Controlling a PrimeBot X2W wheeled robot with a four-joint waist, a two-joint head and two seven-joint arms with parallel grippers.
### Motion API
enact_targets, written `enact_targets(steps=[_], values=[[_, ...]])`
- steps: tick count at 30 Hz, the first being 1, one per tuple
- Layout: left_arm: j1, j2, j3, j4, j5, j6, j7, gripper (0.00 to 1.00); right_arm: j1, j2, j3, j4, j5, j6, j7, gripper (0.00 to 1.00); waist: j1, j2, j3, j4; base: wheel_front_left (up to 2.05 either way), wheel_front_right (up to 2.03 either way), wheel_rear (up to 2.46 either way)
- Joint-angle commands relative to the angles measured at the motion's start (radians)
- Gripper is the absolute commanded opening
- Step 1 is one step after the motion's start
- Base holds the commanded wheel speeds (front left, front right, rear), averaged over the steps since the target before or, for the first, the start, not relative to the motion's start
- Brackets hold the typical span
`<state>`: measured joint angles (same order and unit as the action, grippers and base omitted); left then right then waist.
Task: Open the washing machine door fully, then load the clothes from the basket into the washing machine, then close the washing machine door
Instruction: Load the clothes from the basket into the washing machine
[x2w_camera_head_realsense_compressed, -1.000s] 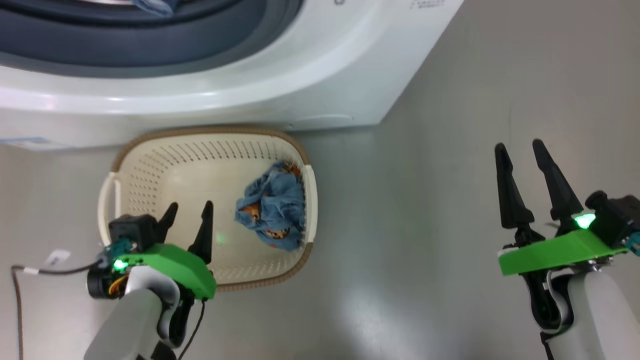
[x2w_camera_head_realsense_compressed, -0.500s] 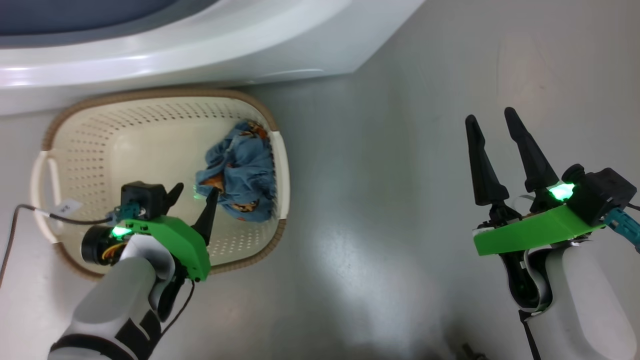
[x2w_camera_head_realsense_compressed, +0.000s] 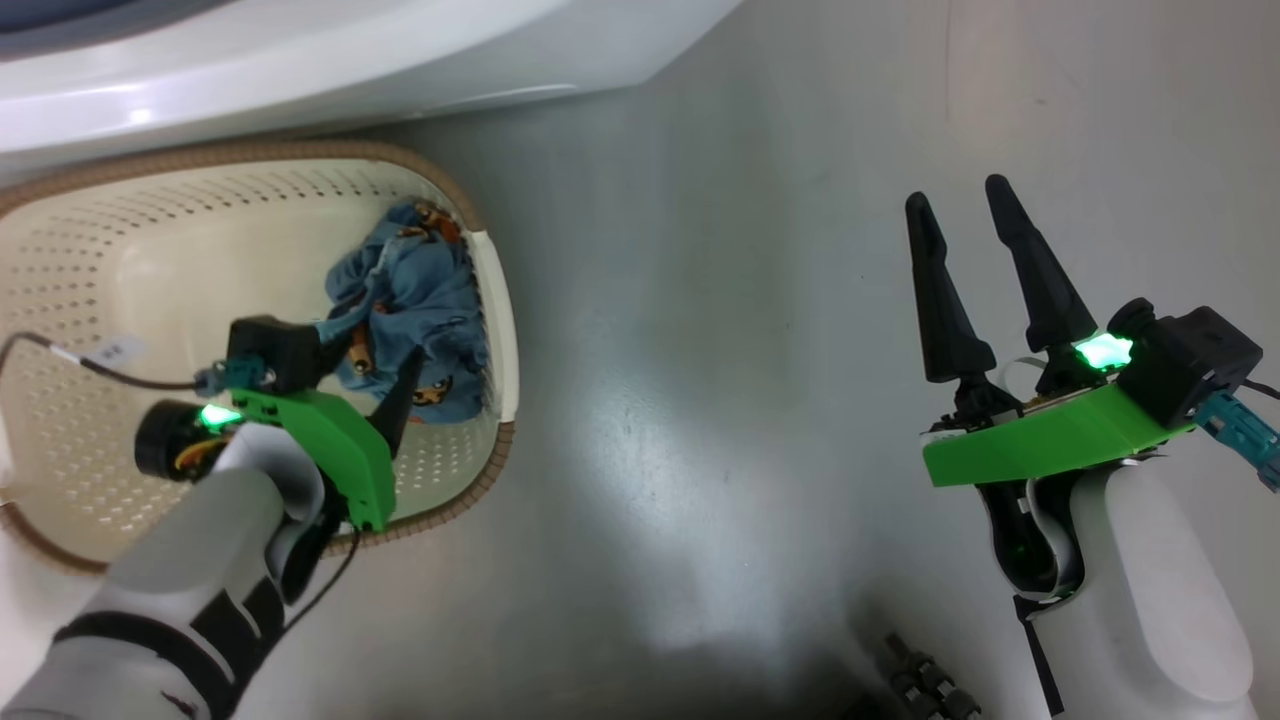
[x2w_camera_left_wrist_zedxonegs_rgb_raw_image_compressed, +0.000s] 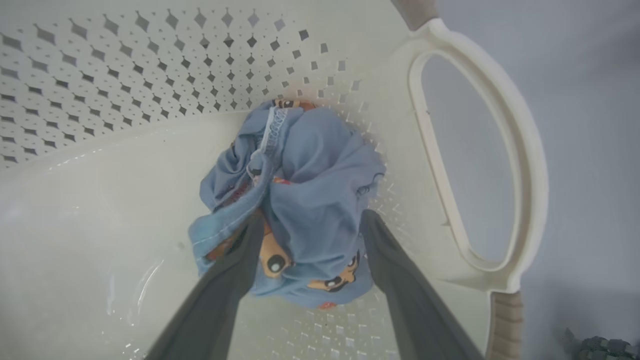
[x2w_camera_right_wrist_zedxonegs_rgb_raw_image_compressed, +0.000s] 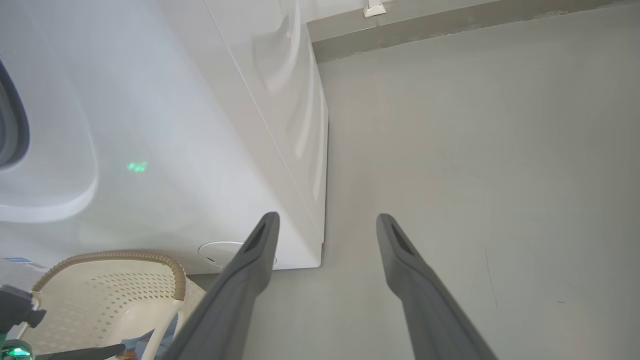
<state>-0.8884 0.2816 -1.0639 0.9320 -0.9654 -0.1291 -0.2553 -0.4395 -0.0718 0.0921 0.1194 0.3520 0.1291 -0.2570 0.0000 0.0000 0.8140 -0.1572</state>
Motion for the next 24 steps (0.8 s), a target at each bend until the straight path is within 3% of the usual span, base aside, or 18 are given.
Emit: enact_targets(steps=[1, 14, 15, 16, 24], values=[[-0.014, 0.040, -0.005, -0.007, -0.021, -0.002, -0.006, 1.00, 0.015, 0.008, 0.028, -0.026, -0.002, 0.002, -0.005, 1.00, 0.0000, 0.0000, 0.023, -0.018, 0.00, 0.00, 0.00], [-0.094, 0.082, -0.165, 0.030, -0.154, -0.002, -0.005, 1.00, -0.004, 0.019, 0.042, -0.040, 0.000, 0.002, -0.005, 1.00, 0.0000, 0.0000, 0.074, -0.058, 0.00, 0.00, 0.00], [-0.099, 0.085, -0.179, 0.033, -0.170, -0.002, -0.004, 0.22, -0.004, 0.020, 0.043, -0.040, 0.000, 0.002, -0.005, 1.00, 0.0000, 0.0000, 0.075, -0.062, 0.00, 0.00, 0.00], [-0.100, 0.086, -0.184, 0.029, -0.181, -0.002, 0.000, 0.00, -0.004, 0.020, 0.043, -0.041, 0.000, 0.002, -0.005, 1.00, 0.0000, 0.0000, 0.074, -0.064, 0.00, 0.00, 0.00], [-0.096, 0.080, -0.200, 0.023, -0.271, -0.002, -0.004, 0.00, 0.006, 0.021, 0.024, -0.034, -0.004, 0.002, -0.005, 1.00, 0.0000, 0.0000, 0.029, -0.046, 0.00, 0.00, 0.00]])
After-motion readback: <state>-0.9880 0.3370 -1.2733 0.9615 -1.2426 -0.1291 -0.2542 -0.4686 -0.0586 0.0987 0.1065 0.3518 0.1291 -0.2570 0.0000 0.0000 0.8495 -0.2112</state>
